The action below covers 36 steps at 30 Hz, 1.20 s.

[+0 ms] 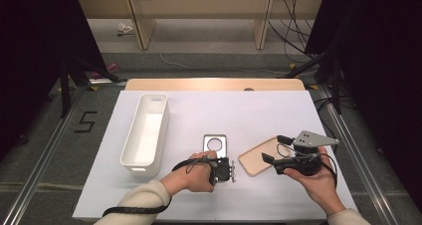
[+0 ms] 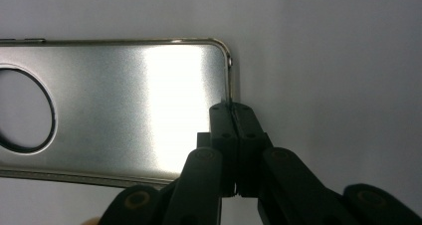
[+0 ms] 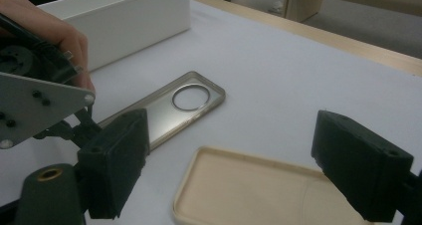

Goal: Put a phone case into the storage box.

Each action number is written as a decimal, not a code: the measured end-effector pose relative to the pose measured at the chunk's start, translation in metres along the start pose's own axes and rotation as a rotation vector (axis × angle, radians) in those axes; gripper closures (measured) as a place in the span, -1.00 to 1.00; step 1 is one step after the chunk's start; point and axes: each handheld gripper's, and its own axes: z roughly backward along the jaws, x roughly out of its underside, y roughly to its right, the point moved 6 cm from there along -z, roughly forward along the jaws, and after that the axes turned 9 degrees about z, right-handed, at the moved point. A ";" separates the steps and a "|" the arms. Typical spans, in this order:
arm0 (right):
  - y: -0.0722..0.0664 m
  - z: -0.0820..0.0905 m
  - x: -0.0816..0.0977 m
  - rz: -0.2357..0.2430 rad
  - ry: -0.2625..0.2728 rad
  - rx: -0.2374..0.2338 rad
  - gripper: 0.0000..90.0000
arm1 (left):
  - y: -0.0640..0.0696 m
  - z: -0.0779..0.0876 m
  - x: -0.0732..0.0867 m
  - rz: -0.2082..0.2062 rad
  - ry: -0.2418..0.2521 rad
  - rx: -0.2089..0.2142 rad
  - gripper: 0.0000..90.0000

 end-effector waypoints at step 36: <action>-0.015 -0.101 -0.038 -0.157 -0.054 -0.147 -0.48 | 0.007 0.033 0.023 0.001 0.268 -0.297 0.98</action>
